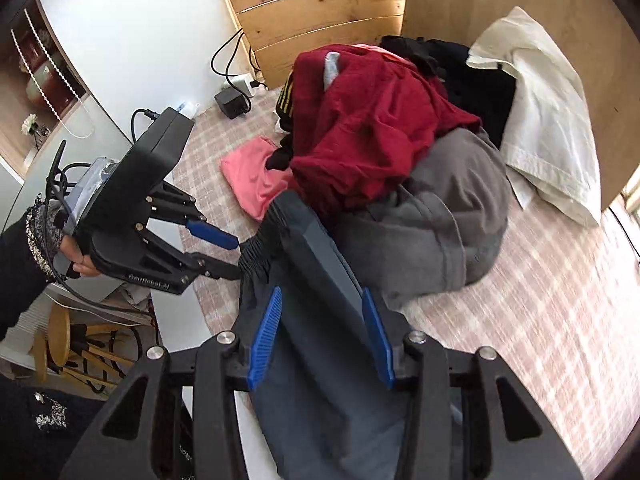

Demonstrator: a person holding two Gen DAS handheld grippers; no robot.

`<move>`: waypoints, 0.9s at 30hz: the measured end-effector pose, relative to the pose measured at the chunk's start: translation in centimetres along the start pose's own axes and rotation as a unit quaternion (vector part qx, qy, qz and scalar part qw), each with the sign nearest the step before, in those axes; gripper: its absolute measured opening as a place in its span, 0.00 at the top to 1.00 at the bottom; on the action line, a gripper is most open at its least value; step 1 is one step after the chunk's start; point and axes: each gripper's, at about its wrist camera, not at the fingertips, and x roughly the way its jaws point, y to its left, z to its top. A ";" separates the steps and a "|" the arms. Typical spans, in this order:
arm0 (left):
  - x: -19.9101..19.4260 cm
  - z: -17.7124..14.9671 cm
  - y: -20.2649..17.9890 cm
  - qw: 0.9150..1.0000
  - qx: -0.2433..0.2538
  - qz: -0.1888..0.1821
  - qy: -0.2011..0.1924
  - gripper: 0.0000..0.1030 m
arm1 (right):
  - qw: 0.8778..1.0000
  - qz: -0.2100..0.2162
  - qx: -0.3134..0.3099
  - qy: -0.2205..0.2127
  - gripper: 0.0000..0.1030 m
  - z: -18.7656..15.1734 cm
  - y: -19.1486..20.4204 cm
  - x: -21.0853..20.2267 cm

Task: Fold clothes

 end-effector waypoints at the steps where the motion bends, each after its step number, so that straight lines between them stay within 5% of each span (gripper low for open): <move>1: -0.2 -0.1 0.2 1.000 0.000 -0.006 -0.004 0.68 | 1.000 0.003 -0.009 0.004 0.60 1.0 0.4 1.2; 5: -0.9 -0.5 0.7 1.000 0.006 -0.012 -0.015 0.68 | 0.999 -0.002 -0.044 0.031 0.61 2.6 1.9 4.4; 6: -1.1 -0.4 0.9 1.000 0.007 -0.013 -0.018 0.68 | 0.998 -0.009 -0.048 0.040 0.79 2.6 2.1 4.9; 8: -1.3 -0.2 1.1 1.000 0.012 -0.016 -0.024 0.68 | 0.998 -0.005 -0.042 0.054 0.95 2.4 2.1 5.0; 15: -0.9 0.7 1.1 0.999 0.035 -0.029 -0.026 0.68 | 0.991 0.093 0.089 0.044 0.95 0.2 -1.1 2.4; 20: -0.2 2.1 0.5 0.998 0.057 -0.030 -0.023 0.68 | 0.977 0.103 0.186 0.029 0.95 0.2 -4.7 4.5; 27: 2.6 4.6 -1.2 0.993 0.112 -0.032 -0.010 0.60 | 0.972 0.118 0.204 0.021 0.95 -0.4 -4.4 4.4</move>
